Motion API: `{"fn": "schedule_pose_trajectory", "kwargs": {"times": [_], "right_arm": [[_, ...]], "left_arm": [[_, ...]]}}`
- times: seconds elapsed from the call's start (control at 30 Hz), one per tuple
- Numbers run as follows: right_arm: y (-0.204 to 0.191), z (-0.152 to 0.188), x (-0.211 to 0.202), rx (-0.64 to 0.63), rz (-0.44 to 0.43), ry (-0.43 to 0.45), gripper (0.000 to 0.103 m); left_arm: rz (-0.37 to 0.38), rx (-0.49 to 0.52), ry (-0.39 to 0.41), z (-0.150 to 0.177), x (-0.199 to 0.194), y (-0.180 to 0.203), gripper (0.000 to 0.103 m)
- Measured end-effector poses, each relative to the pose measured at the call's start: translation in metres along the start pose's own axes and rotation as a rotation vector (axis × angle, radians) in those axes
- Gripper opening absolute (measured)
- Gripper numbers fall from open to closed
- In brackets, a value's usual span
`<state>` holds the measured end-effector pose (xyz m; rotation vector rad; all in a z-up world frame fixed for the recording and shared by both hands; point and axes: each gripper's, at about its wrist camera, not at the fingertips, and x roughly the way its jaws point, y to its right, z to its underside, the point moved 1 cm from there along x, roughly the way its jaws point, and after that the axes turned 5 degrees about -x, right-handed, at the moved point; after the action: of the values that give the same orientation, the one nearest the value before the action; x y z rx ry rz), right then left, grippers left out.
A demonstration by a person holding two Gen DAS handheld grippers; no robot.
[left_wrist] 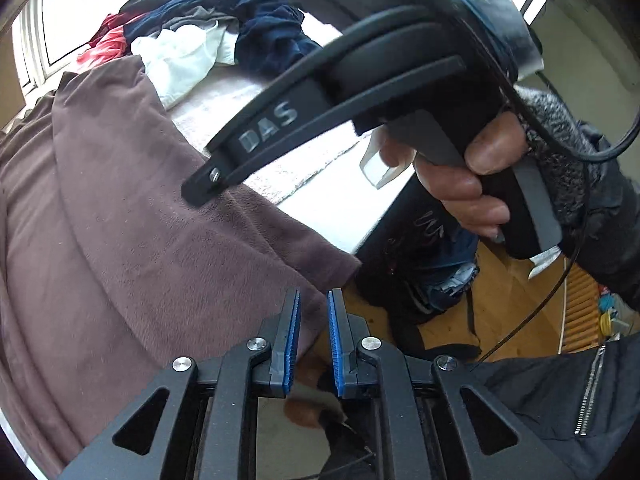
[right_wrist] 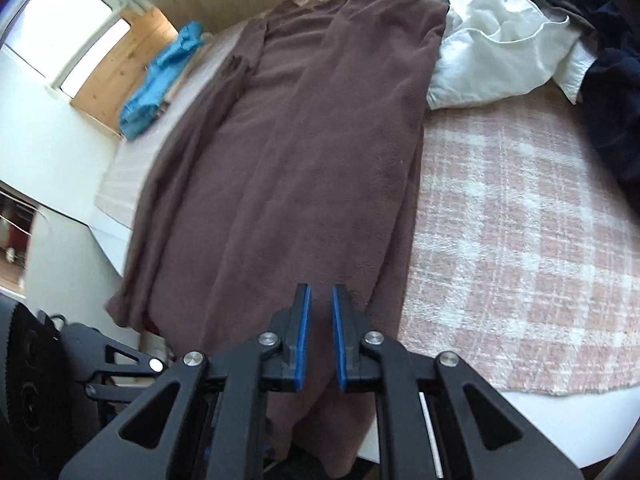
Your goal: Fold clothes
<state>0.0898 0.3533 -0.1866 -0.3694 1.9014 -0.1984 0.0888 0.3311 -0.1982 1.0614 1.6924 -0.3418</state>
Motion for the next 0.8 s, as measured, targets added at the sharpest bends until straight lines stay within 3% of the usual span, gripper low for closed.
{"fn": "schedule_pose_trajectory", "kwargs": {"times": [0.07,0.17,0.3,0.37,0.47,0.67,0.8], "right_arm": [[-0.001,0.001,0.004,-0.030,0.053,-0.026,0.000],[0.004,0.001,-0.002,-0.007,0.055,-0.029,0.000],[0.012,0.002,-0.021,0.033,0.036,-0.015,0.010],[0.022,-0.002,-0.031,0.069,0.031,-0.009,0.013],[0.043,-0.014,-0.046,0.122,0.012,0.010,0.013],[0.065,-0.055,-0.062,0.105,-0.027,0.028,0.014],[0.076,-0.079,-0.060,0.075,-0.059,0.013,0.020]], "left_arm": [[-0.013,-0.025,-0.026,0.013,0.000,-0.014,0.012],[0.025,-0.112,-0.032,0.034,-0.018,-0.038,0.012],[-0.020,-0.136,0.024,0.039,-0.042,-0.036,0.013],[-0.026,-0.135,0.077,0.032,-0.050,-0.023,0.024],[-0.057,-0.076,0.151,0.018,-0.042,0.012,0.034],[-0.221,0.085,0.082,-0.002,0.002,0.056,0.034],[-0.323,0.137,0.023,-0.004,0.036,0.073,0.034]]}}
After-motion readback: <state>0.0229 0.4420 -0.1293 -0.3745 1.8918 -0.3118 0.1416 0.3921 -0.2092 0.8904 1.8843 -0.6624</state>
